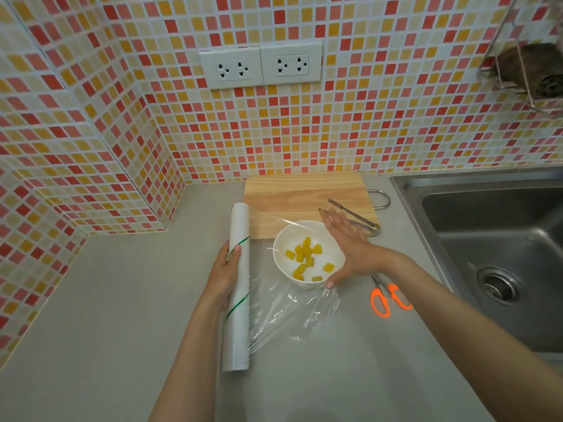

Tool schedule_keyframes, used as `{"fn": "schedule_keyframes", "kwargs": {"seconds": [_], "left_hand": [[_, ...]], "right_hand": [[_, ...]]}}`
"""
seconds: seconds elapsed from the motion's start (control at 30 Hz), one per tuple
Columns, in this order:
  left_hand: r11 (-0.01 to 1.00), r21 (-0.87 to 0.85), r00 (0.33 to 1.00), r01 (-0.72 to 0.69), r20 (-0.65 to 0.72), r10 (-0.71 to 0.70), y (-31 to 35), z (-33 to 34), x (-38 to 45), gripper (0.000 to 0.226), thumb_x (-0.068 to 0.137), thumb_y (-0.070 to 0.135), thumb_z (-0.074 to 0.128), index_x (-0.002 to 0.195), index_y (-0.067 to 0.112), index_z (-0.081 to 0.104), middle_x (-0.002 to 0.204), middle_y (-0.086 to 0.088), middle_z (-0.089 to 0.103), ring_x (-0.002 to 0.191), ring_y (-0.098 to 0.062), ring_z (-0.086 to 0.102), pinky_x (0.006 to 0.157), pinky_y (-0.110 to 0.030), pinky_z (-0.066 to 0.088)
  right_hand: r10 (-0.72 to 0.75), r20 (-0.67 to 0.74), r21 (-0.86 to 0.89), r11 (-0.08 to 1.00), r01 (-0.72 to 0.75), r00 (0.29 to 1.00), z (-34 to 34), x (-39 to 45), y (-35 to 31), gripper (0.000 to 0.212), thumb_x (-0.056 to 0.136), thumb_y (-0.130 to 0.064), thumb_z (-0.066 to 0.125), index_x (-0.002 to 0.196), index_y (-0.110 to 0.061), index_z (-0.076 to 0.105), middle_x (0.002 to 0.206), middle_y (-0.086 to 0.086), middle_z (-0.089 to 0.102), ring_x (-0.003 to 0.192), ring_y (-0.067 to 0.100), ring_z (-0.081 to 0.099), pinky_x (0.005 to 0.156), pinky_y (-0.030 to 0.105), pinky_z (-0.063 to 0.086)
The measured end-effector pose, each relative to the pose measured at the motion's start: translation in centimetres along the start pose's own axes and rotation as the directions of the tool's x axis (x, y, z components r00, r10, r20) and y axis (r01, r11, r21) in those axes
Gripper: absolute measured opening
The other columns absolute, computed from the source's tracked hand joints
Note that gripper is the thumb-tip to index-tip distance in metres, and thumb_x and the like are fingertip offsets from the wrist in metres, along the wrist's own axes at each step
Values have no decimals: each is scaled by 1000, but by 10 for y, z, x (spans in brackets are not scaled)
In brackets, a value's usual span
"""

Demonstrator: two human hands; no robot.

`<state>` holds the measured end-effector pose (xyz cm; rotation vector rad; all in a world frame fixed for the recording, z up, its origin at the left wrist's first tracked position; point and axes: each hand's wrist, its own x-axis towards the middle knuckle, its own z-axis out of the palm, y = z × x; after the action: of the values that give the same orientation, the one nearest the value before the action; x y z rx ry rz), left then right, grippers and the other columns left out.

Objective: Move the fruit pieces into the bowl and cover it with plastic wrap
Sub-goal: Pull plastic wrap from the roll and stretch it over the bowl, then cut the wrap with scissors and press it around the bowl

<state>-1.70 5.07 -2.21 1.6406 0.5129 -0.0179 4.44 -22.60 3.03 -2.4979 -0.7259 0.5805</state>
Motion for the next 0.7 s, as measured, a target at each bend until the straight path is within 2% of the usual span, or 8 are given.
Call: {"fn": "schedule_keyframes", "kwargs": {"seconds": [0.07, 0.13, 0.2, 0.3, 0.4, 0.53, 0.6, 0.7], "left_hand": [[1000, -3, 1000, 17, 0, -17, -1, 0, 0, 46, 96, 42, 42, 139, 26, 41, 131, 0, 57, 106, -13, 60, 85, -27, 49], [999, -29, 999, 37, -6, -37, -1, 1, -1, 40, 96, 41, 42, 134, 27, 45, 114, 4, 62, 78, -3, 66, 60, -18, 53], [999, -27, 999, 47, -14, -48, -1, 2, 0, 39, 96, 41, 41, 132, 28, 46, 109, 3, 63, 64, 0, 65, 48, -17, 50], [998, -22, 998, 56, -14, -56, -1, 4, 0, 43, 96, 43, 40, 135, 26, 45, 122, -8, 61, 79, -13, 62, 62, -28, 52], [999, -18, 999, 44, -31, -45, -3, 4, 1, 46, 96, 43, 41, 138, 25, 42, 131, -6, 57, 97, -18, 61, 77, -30, 51], [998, -37, 998, 54, -31, -55, -4, 5, 1, 51, 96, 43, 41, 143, 25, 35, 137, -4, 52, 111, -22, 58, 83, -33, 51], [997, -48, 997, 66, -26, -67, -3, 7, 1, 50, 95, 43, 41, 142, 26, 36, 138, -7, 52, 115, -28, 58, 93, -45, 51], [995, -61, 997, 79, -17, -80, -4, 7, 2, 50, 95, 43, 42, 142, 26, 36, 140, -10, 49, 123, -34, 53, 102, -57, 42]], "right_hand": [[86, -180, 75, 995, -73, 980, 0, -17, 11, 131, 50, -56, 82, 146, -34, -5, 159, 2, -4, 146, 21, -7, 117, 52, 12], [237, -327, 95, 971, -218, 915, 4, -35, 23, 106, 58, -51, 79, 143, -28, 20, 149, 8, 31, 136, 26, 31, 106, 43, 36], [398, -317, 70, 915, -398, 861, 13, -49, 32, 84, 67, -46, 76, 135, -19, 36, 130, 11, 48, 117, 28, 49, 90, 37, 45], [516, -220, -57, 841, -539, 828, 27, -61, 37, 54, 77, -33, 69, 121, -9, 48, 116, 15, 53, 107, 33, 54, 81, 36, 46], [531, -246, -130, 811, -570, 811, 33, -66, 33, 19, 81, -17, 58, 96, -6, 52, 104, 18, 60, 94, 36, 59, 66, 32, 42], [557, -248, -152, 786, -599, 793, 36, -70, 25, 19, 79, -16, 61, 78, -12, 42, 95, 14, 59, 86, 33, 60, 62, 29, 39], [559, -248, -172, 779, -603, 792, 38, -72, 23, 14, 82, -13, 55, 75, -12, 43, 98, 14, 59, 88, 32, 59, 63, 28, 38], [585, -227, -146, 770, -622, 778, 34, -77, 18, 12, 81, -14, 52, 90, -7, 57, 104, 16, 63, 94, 33, 61, 66, 29, 42]]}}
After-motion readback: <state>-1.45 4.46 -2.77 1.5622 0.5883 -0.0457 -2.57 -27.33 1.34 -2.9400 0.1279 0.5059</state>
